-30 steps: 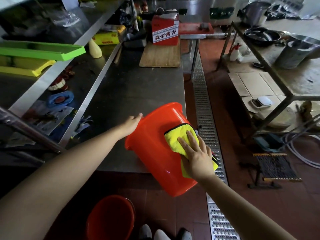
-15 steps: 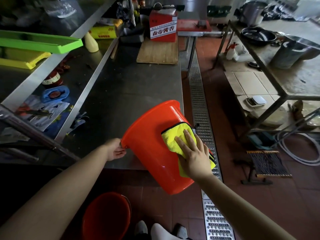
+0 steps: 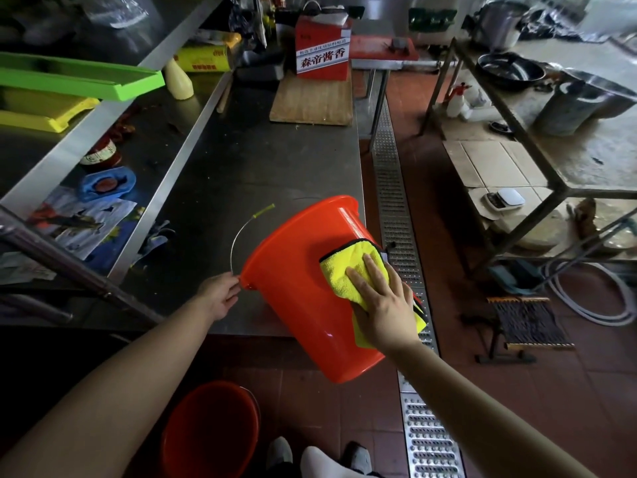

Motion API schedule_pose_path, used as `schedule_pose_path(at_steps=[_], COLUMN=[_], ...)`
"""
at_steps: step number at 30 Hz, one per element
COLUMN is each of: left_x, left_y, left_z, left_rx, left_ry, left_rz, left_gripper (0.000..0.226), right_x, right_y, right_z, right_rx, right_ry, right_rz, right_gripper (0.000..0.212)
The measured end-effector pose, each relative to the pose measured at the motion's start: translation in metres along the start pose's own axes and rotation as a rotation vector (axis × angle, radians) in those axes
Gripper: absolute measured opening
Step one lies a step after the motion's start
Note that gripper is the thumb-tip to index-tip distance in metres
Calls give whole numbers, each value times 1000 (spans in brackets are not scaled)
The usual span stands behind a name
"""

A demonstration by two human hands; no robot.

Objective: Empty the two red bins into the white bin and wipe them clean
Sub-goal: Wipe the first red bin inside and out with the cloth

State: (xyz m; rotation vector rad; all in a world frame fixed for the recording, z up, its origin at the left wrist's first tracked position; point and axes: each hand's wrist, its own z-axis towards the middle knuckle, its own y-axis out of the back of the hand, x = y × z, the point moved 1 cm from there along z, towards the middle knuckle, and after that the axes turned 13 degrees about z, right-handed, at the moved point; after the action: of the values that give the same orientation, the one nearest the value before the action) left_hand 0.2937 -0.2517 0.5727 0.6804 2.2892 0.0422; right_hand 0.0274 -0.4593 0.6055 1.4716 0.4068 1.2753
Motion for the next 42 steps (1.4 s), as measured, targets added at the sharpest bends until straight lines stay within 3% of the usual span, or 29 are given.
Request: schedule_pose_path(at_steps=[4, 6, 9, 13, 15, 18, 21, 26, 28, 33, 35, 39, 42], left_x=[-11, -24, -50, -90, -102, -112, -118, -117, -115, -116, -120, -126, -129], left_y=[2, -1, -8, -25, -35, -38, -34, -27, -26, -36, -41, -47, -48], left_z=[-4, -8, -24, -46, -51, -51, -45, -36, -33, -34, -35, -37, -37], left_rx=[-81, -176, -313, -264, -255, -270, -208, -205, -215, -260, -258, -243, -223], left_ry=[0, -78, -461, -1130, -1254, -1208, -1199, -1251, -1270, -1216, -1216, -1239, -1233], left_rz=[45, 143, 320, 812, 1051, 1232, 1341, 1359, 1347, 1353, 1365, 1360, 1357], left_gripper=[14, 15, 41, 40, 43, 60, 78, 82, 80, 80, 79, 77, 76], right_x=[17, 24, 26, 21, 22, 30, 51, 53, 33, -34, -33, 8, 31], right_y=[-11, -16, -20, -21, -20, -23, -39, -39, -22, 11, 10, -26, -60], right_z=[12, 18, 23, 25, 26, 24, 16, 25, 31, 45, 43, 3, -37], right_rx=[11, 21, 27, 22, 19, 23, 77, 162, 117, 70, 45, -22, 18], right_ry=[4, 0, -6, -3, 1, 89, 322, 423, 314, -198, -249, 139, 505], right_rz=[-14, -22, -25, -27, -47, -97, -224, -217, -125, 287, 299, -82, -308], right_gripper=[67, 68, 67, 66, 63, 62, 67, 62, 64, 58, 57, 68, 54])
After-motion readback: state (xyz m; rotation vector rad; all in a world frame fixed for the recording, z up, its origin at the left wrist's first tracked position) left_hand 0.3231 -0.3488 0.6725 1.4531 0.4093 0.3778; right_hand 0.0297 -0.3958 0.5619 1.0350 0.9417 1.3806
